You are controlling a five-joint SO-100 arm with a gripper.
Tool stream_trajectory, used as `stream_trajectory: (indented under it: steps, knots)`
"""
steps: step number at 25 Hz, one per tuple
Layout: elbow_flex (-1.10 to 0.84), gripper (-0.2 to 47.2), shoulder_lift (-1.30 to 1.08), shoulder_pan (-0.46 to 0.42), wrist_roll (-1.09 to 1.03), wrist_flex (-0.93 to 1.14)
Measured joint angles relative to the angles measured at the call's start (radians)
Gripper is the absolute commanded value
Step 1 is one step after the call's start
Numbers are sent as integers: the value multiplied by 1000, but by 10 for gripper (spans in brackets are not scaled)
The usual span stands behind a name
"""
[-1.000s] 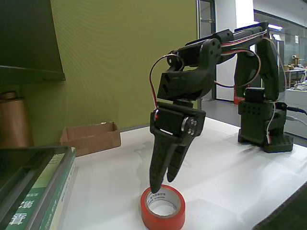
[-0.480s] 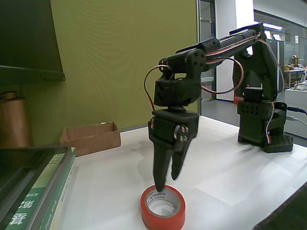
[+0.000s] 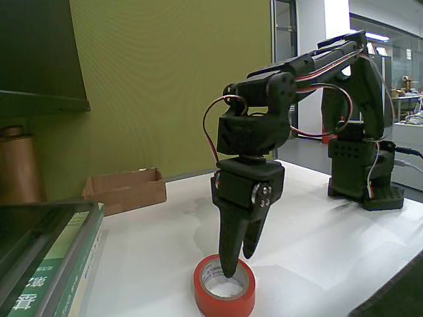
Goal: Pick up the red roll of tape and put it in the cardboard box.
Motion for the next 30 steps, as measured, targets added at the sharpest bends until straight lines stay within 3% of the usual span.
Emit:
stream_trajectory:
  steps: [7,16,17,30]
  knots:
    - [28,160,-34,-21,9,-55]
    - [38,45,-34,-15,-3,-95]
    - [43,1,-32,-14,-2,-95]
    - [97,1,9,31,-8,-175]
